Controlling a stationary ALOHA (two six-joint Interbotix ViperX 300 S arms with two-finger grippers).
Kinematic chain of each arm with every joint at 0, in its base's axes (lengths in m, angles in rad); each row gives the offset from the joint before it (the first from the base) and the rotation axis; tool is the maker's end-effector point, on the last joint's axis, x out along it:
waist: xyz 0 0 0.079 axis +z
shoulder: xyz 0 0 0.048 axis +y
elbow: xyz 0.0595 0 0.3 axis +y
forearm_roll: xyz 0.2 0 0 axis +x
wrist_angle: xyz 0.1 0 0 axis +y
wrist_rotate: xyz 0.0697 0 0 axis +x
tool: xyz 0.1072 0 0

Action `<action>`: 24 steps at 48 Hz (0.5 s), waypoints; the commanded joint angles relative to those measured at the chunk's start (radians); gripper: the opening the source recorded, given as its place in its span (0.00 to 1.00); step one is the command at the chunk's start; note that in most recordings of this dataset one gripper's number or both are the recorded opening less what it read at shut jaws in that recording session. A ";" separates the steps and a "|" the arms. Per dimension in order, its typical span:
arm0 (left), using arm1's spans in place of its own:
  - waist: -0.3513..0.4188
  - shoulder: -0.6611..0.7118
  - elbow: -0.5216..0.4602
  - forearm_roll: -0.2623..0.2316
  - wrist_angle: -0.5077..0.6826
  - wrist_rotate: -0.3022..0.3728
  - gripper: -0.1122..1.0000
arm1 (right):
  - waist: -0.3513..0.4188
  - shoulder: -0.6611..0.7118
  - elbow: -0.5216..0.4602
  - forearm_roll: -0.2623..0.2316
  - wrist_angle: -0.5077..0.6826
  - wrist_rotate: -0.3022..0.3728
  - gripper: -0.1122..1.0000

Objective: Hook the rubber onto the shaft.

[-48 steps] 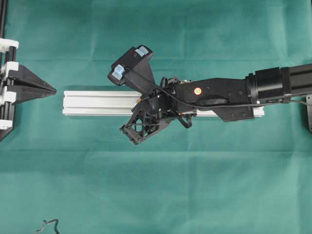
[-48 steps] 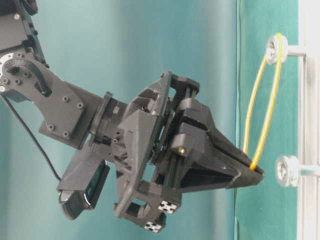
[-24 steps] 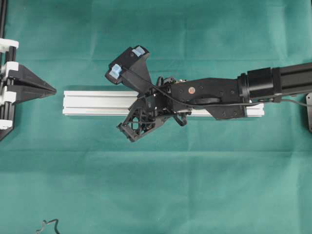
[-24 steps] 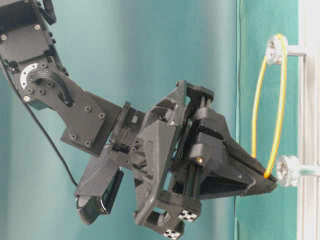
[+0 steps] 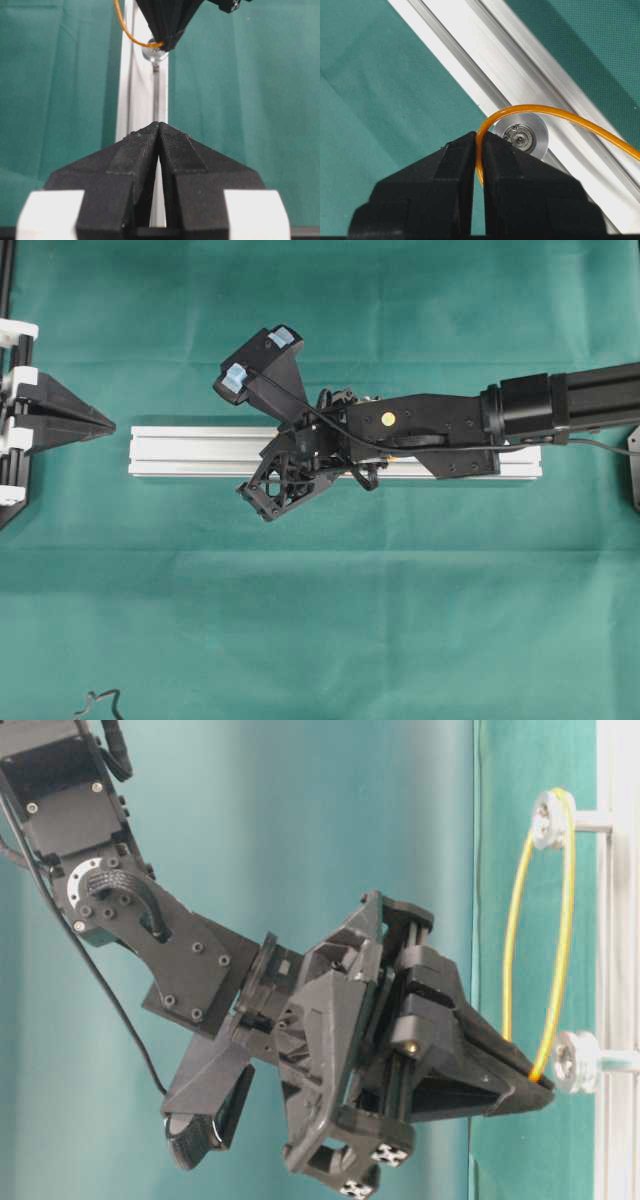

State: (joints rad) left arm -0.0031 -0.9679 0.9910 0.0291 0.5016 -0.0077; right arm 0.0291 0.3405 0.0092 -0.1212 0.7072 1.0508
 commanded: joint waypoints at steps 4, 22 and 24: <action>0.002 0.008 -0.031 0.003 -0.008 0.002 0.10 | -0.002 -0.017 -0.028 -0.003 -0.015 -0.002 0.16; 0.002 0.008 -0.031 0.003 -0.009 0.002 0.10 | -0.002 -0.011 -0.029 -0.005 -0.028 0.003 0.16; 0.002 0.008 -0.029 0.002 -0.009 0.002 0.10 | -0.002 -0.009 -0.031 -0.003 -0.028 0.003 0.16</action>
State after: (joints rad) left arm -0.0031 -0.9679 0.9910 0.0291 0.5016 -0.0077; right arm 0.0291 0.3451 0.0092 -0.1212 0.6918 1.0523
